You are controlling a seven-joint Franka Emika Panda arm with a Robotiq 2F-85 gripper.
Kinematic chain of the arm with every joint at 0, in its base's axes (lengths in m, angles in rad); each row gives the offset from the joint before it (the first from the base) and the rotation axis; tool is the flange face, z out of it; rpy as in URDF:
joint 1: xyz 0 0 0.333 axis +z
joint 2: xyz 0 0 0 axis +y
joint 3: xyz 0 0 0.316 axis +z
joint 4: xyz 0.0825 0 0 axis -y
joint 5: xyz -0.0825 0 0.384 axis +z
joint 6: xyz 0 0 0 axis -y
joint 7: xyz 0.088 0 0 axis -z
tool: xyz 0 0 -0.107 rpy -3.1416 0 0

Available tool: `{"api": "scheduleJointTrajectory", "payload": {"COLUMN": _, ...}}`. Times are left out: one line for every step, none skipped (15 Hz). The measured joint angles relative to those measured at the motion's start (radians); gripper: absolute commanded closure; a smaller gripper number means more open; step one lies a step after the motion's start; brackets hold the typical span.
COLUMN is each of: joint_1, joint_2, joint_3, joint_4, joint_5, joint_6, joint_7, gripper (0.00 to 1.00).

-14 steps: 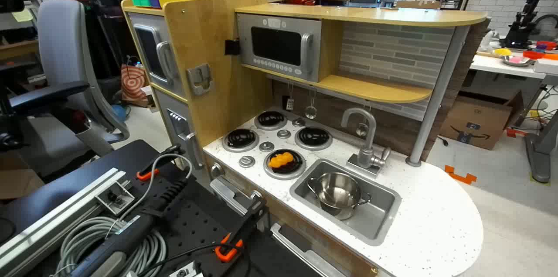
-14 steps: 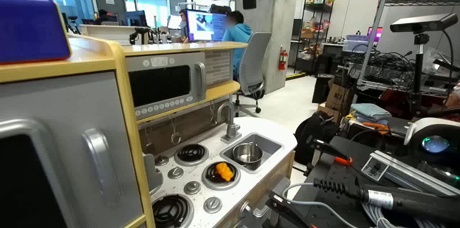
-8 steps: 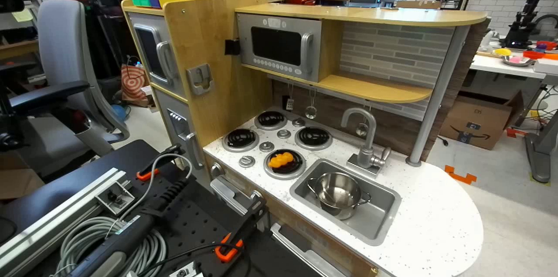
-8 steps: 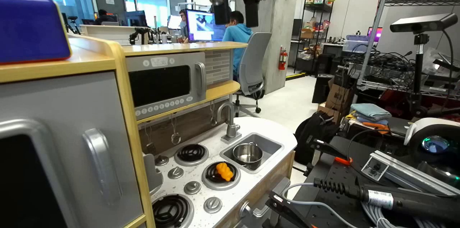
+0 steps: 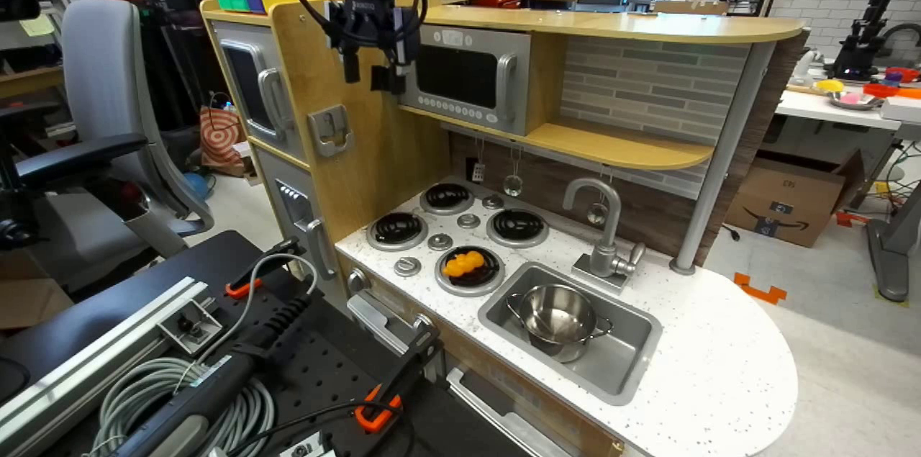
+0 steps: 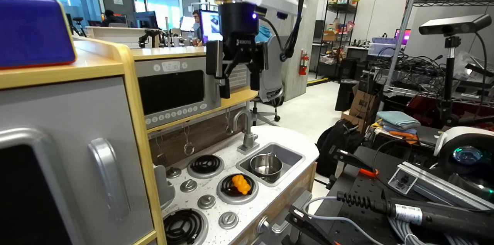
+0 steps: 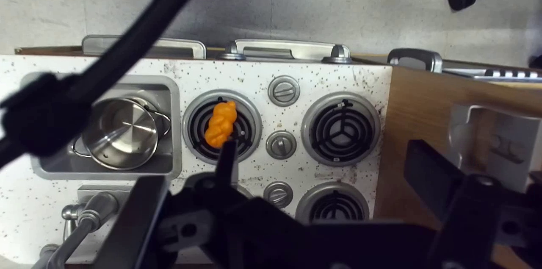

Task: Put the plastic bread loaf inside the silver pot in the sink

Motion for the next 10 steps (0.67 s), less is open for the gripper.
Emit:
{"api": "scheduleJointTrajectory", "payload": {"joint_1": 0.000, "joint_2": 0.020, "joint_3": -0.002, "joint_4": 0.000, "joint_5": 0.000, "joint_6": 0.035, "joint_7": 0.000, "gripper": 0.00}}
{"api": "scheduleJointTrajectory", "payload": {"joint_1": 0.000, "joint_2": 0.036, "joint_3": -0.005, "joint_4": 0.001, "joint_5": 0.000, "joint_6": 0.060, "joint_7": 0.002, "gripper": 0.00}}
{"api": "scheduleJointTrajectory", "payload": {"joint_1": 0.000, "joint_2": 0.049, "joint_3": -0.007, "joint_4": 0.002, "joint_5": 0.000, "joint_6": 0.079, "joint_7": 0.005, "gripper": 0.00}}
{"api": "scheduleJointTrajectory", "payload": {"joint_1": 0.000, "joint_2": 0.058, "joint_3": -0.009, "joint_4": 0.004, "joint_5": 0.000, "joint_6": 0.079, "joint_7": 0.008, "gripper": 0.00}}
{"api": "scheduleJointTrajectory", "payload": {"joint_1": 0.000, "joint_2": 0.062, "joint_3": -0.010, "joint_4": 0.004, "joint_5": 0.000, "joint_6": 0.079, "joint_7": 0.009, "gripper": 0.00}}
{"api": "scheduleJointTrajectory", "payload": {"joint_1": 0.000, "joint_2": 0.062, "joint_3": -0.010, "joint_4": 0.004, "joint_5": 0.000, "joint_6": 0.079, "joint_7": 0.009, "gripper": 0.00}}
{"api": "scheduleJointTrajectory", "payload": {"joint_1": 0.001, "joint_2": 0.062, "joint_3": -0.010, "joint_4": 0.004, "joint_5": 0.000, "joint_6": 0.079, "joint_7": 0.009, "gripper": 0.00}}
{"api": "scheduleJointTrajectory", "payload": {"joint_1": 0.001, "joint_2": 0.062, "joint_3": -0.010, "joint_4": 0.004, "joint_5": 0.000, "joint_6": 0.079, "joint_7": 0.009, "gripper": 0.00}}
{"api": "scheduleJointTrajectory", "payload": {"joint_1": 0.001, "joint_2": 0.062, "joint_3": -0.010, "joint_4": 0.003, "joint_5": 0.000, "joint_6": 0.079, "joint_7": 0.009, "gripper": 0.00}}
{"api": "scheduleJointTrajectory", "payload": {"joint_1": 0.001, "joint_2": 0.062, "joint_3": -0.010, "joint_4": -0.002, "joint_5": 0.001, "joint_6": 0.107, "joint_7": 0.024, "gripper": 0.00}}
